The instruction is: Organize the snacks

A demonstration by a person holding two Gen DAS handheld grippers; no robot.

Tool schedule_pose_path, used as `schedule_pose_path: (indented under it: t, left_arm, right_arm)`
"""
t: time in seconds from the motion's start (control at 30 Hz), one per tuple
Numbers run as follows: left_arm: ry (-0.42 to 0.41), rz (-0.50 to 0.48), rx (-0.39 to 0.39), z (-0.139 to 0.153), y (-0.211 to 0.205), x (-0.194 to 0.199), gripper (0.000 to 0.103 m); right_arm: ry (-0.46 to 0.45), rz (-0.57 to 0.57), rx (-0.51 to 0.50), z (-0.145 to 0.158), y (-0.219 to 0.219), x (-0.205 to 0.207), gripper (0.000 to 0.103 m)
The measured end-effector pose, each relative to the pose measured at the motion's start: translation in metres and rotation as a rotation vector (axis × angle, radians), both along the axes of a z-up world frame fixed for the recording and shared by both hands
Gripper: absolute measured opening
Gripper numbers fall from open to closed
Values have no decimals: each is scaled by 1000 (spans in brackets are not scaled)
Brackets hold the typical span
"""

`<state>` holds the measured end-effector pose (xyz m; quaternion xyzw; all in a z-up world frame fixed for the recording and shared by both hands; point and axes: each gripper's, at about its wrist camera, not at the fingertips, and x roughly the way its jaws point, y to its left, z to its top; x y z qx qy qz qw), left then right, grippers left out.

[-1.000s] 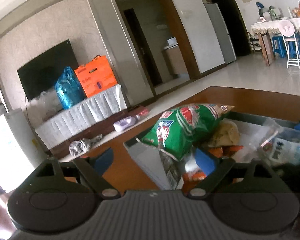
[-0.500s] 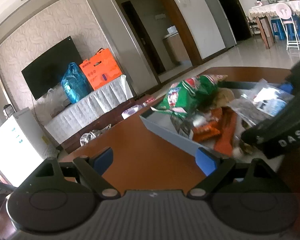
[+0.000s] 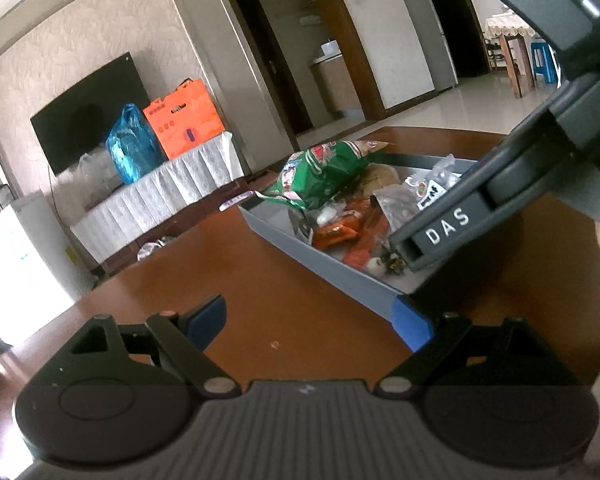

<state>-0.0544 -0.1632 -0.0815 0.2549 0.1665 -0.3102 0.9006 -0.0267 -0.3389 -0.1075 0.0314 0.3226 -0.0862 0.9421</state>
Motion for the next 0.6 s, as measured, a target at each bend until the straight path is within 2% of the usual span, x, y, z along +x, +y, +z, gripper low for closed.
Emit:
schedule_pose_path:
  t: [0.17, 0.37, 0.5, 0.6]
  left_arm:
    - [8, 14, 13, 0, 8, -10, 91]
    - [40, 37, -16, 9, 19, -16, 91]
    - [57, 40, -15, 12, 24, -22, 91]
    - [58, 38, -13, 12, 26, -29, 91]
  right_arm:
    - [-9, -12, 1, 4, 3, -7, 77]
    - [-46, -21, -9, 16, 11, -21, 84]
    - [-69, -33, -7, 24, 16, -36, 90]
    - [-85, -37, -12, 29, 19, -51, 91]
